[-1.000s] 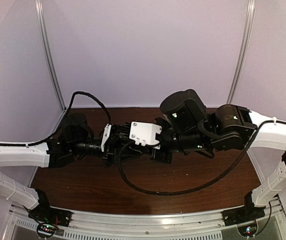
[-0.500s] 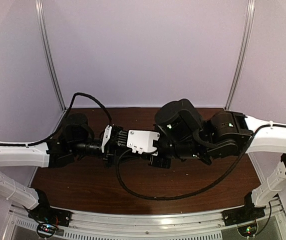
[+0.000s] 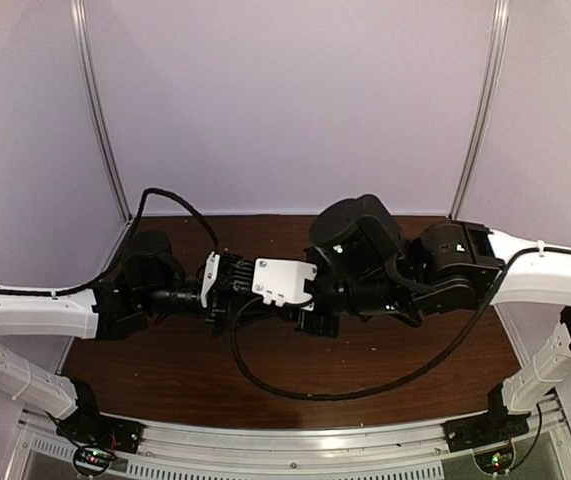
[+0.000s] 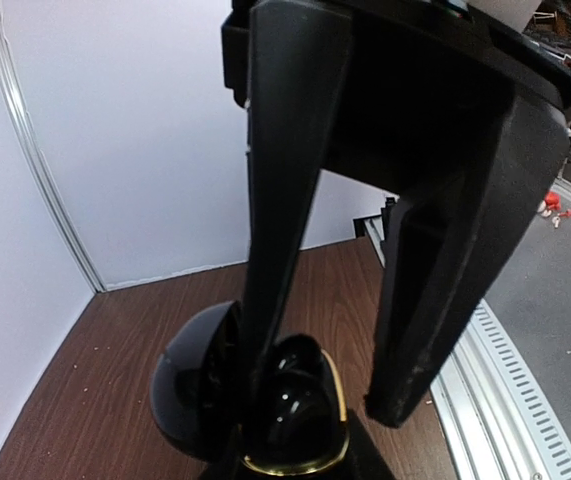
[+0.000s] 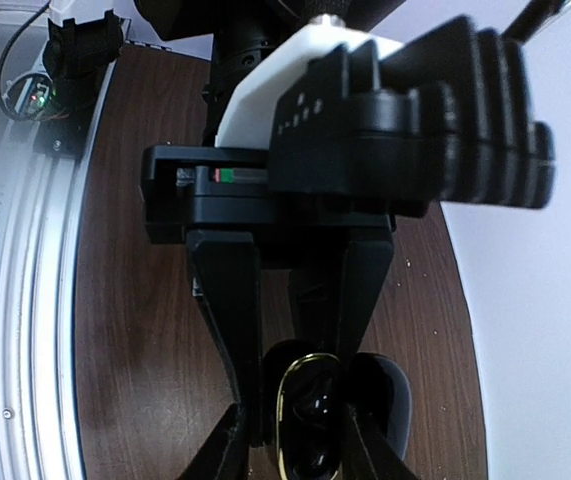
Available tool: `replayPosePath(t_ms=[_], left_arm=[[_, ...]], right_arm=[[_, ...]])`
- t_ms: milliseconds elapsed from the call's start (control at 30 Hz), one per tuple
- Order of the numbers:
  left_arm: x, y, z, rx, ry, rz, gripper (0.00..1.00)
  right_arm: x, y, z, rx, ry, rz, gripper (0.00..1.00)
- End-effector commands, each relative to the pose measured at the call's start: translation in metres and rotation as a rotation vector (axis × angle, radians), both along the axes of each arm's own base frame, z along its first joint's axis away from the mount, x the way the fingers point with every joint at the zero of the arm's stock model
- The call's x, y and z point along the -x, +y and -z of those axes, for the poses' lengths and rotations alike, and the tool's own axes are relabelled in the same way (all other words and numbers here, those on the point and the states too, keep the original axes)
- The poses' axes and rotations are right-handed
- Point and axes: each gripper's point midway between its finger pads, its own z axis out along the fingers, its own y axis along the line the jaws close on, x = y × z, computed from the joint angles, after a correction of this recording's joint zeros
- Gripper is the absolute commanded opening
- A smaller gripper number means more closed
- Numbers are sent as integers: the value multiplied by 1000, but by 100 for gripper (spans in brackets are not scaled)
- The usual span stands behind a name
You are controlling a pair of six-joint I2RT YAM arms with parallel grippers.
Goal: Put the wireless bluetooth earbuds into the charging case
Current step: Adjust the left earbud in the left side groove of the charging case, then close the charging case with the earbuds.
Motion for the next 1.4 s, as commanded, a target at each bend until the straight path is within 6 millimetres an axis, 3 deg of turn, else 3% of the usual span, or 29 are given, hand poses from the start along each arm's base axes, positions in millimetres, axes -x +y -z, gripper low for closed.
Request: replayPosePath(t_ms=[0,267,467,567,833,1000,1100,1233,1367], left_arm=[[-1,7,-34,140,-33,-23,0],[-1,13,-44,179,-26,-19,0],[3,14,-54,204,-34,0,0],[3,14,-56,206,-34,4,0],[1,14,-60,212,-30,-9,0],[-2,14,-62,221,-21,-25,0],[-4,16,-63,231,-15,-36,0],[-15,21,-64,251,48,-68,0],[-23,28,-71,279,78,-83,0]], right_arm=[[19,-2,-43,-159,43,-79,36],[19,-21,-72,-329,71,-69,58],[-1,-28,-66,-359,125,-46,84],[-2,-26,-64,-367,152,-71,91],[10,-6,-41,-302,212,-174,84],[22,-1,-30,-244,261,-243,72],[31,-2,-32,-237,284,-281,66],[43,-8,-42,-247,268,-306,64],[49,-11,-35,-195,264,-310,61]])
